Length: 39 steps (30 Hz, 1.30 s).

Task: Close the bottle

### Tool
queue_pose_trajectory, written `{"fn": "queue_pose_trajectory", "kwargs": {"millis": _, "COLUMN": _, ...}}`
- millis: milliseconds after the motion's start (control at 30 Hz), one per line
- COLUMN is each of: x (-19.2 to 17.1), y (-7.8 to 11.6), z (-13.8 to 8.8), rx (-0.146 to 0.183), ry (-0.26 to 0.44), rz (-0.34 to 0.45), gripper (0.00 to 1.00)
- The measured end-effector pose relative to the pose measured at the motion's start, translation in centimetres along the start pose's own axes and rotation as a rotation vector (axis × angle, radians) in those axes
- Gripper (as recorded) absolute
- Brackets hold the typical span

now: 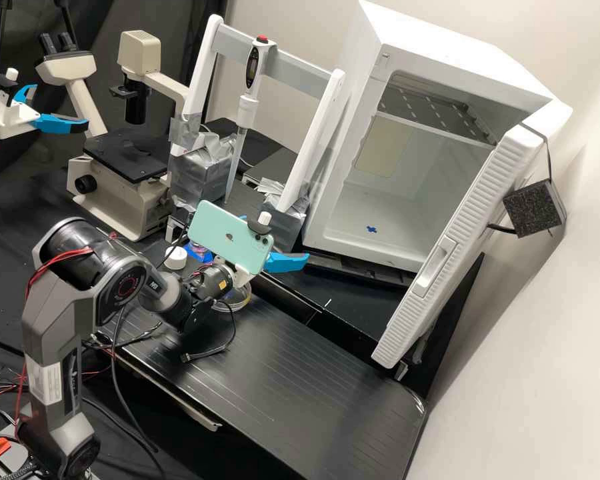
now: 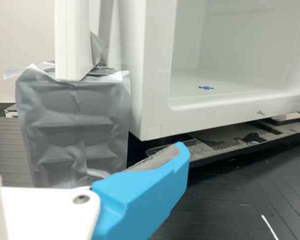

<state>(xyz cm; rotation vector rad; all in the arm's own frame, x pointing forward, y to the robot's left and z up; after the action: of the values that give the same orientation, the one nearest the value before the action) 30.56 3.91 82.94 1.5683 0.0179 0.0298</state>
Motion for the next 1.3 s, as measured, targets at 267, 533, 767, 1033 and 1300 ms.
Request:
{"fn": "queue_pose_trajectory", "kwargs": {"millis": 267, "x": -0.1, "y": 0.0, "z": 0.0, "rx": 0.002, "ry": 0.002, "rz": 0.002, "gripper": 1.00}}
{"fn": "queue_pose_trajectory", "kwargs": {"millis": 533, "x": -3.5, "y": 0.4, "z": -1.0, "rx": 0.002, "ry": 0.064, "rz": 0.032, "gripper": 1.00}}
{"fn": "queue_pose_trajectory", "kwargs": {"millis": 767, "x": -7.9, "y": -1.0, "z": -3.5, "rx": 0.017, "ry": 0.253, "rz": 0.050, "gripper": 1.00}}
{"fn": "queue_pose_trajectory", "kwargs": {"millis": 1033, "x": -9.8, "y": -4.7, "z": -4.2, "rx": -0.035, "ry": 0.310, "rz": -0.095, "gripper": 1.00}}
{"fn": "queue_pose_trajectory", "kwargs": {"millis": 1300, "x": -10.0, "y": -7.0, "z": -3.7, "rx": -0.084, "ry": 0.294, "rz": -0.199, "gripper": 1.00}}
